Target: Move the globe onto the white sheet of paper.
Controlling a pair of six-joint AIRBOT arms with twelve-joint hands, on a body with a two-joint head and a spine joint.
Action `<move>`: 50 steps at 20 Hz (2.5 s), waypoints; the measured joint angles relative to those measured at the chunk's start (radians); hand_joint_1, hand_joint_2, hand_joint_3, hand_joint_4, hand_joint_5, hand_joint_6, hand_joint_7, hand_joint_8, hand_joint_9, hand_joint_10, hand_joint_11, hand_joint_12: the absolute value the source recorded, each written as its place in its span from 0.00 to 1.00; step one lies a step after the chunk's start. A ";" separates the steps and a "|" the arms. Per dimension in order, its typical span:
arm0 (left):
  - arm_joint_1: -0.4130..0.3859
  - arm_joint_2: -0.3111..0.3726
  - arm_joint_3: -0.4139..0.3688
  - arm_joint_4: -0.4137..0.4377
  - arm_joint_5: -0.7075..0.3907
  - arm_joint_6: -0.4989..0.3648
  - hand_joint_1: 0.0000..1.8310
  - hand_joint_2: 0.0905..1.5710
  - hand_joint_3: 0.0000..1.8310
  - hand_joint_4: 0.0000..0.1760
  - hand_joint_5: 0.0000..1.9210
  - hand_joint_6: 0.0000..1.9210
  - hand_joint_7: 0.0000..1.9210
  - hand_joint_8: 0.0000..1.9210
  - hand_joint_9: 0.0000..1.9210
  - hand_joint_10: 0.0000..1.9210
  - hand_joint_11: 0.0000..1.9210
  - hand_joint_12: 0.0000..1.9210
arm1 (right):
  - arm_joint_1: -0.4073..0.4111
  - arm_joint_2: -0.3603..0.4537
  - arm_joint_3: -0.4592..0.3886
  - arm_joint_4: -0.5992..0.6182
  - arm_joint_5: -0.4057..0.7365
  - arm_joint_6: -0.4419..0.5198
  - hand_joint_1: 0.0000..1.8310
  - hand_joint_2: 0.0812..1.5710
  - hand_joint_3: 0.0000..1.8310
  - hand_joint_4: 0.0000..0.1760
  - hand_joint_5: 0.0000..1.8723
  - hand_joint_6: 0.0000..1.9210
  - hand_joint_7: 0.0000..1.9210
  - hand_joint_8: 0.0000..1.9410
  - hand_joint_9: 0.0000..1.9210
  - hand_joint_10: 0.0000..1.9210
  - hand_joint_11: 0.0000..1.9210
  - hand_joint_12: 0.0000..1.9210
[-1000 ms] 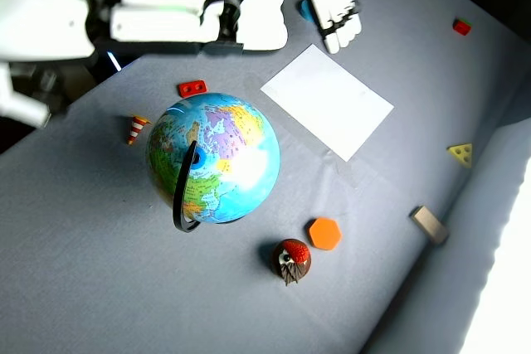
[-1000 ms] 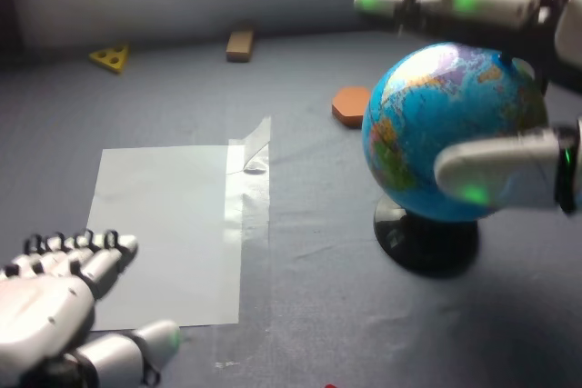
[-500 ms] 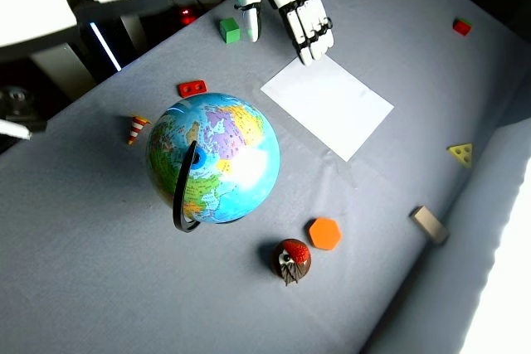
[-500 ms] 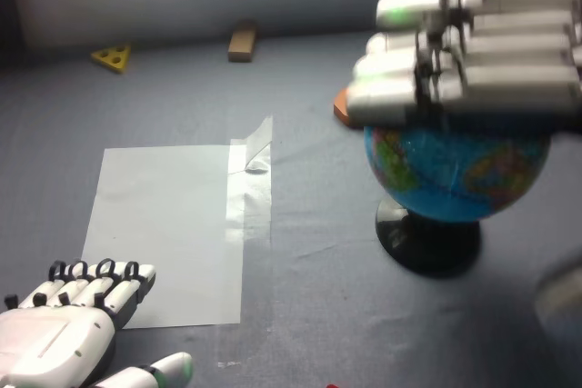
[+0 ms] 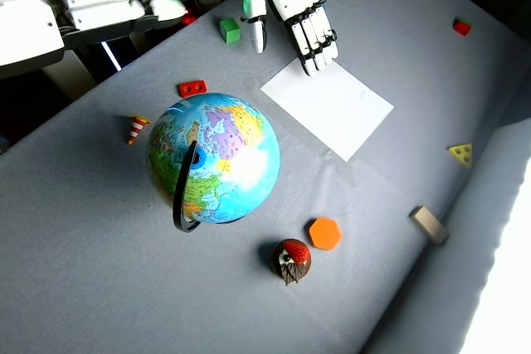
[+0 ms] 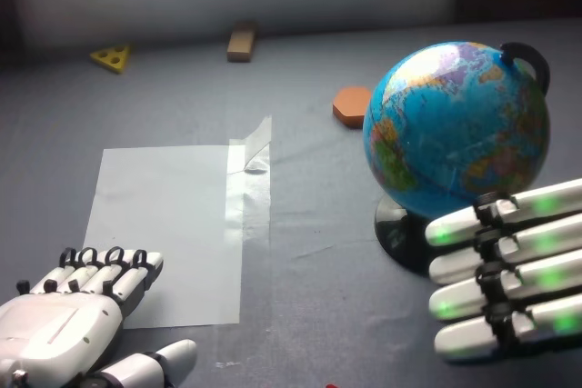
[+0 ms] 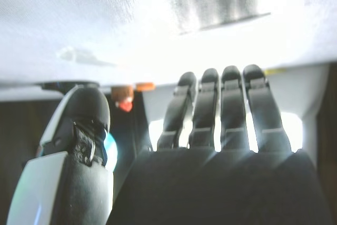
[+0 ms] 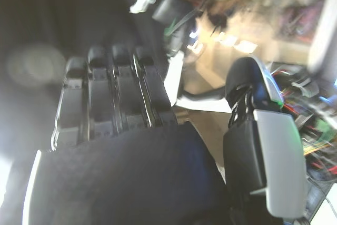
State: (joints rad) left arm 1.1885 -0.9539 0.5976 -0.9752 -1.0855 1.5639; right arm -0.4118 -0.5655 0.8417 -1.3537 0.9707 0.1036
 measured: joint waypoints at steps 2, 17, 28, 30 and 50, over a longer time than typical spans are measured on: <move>0.000 0.000 0.000 0.011 0.003 0.000 0.00 0.80 0.00 0.07 0.00 0.00 0.00 0.00 0.00 0.00 0.00 0.00 | -0.051 -0.013 0.024 0.034 0.011 -0.042 0.00 0.73 0.00 0.00 0.08 0.00 0.08 0.00 0.08 0.00 0.00 0.08; 0.011 0.000 0.010 0.047 0.048 -0.008 0.00 0.80 0.00 0.05 0.00 0.00 0.00 0.00 0.00 0.00 0.00 0.00 | -0.409 -0.271 0.312 0.180 0.032 -0.331 0.00 0.73 0.00 0.00 0.08 0.00 0.09 0.00 0.08 0.00 0.00 0.08; 0.014 -0.010 0.019 0.072 0.037 -0.043 0.00 0.78 0.00 0.00 0.00 0.00 0.00 0.00 0.00 0.00 0.00 0.00 | -0.434 -0.368 0.502 0.274 0.045 -0.353 0.00 0.73 0.00 0.00 0.09 0.00 0.10 0.00 0.07 0.00 0.00 0.08; 0.014 -0.010 0.022 0.075 0.038 -0.044 0.00 0.78 0.00 0.00 0.00 0.00 0.00 0.00 0.00 0.00 0.00 0.00 | -0.417 -0.401 0.547 0.286 0.026 -0.356 0.00 0.73 0.00 0.00 0.08 0.00 0.10 0.00 0.07 0.00 0.00 0.07; 0.098 0.013 0.105 0.319 0.048 -0.202 0.00 0.78 0.00 0.00 0.00 0.00 0.00 0.00 0.00 0.00 0.00 0.00 | -0.319 -0.571 0.720 0.341 -0.060 -0.437 0.00 0.73 0.00 0.00 0.09 0.00 0.10 0.00 0.07 0.00 0.00 0.06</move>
State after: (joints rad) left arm 1.2865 -0.9413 0.7029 -0.6559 -1.0370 1.3617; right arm -0.7303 -1.1370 1.5616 -1.0122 0.9104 -0.3332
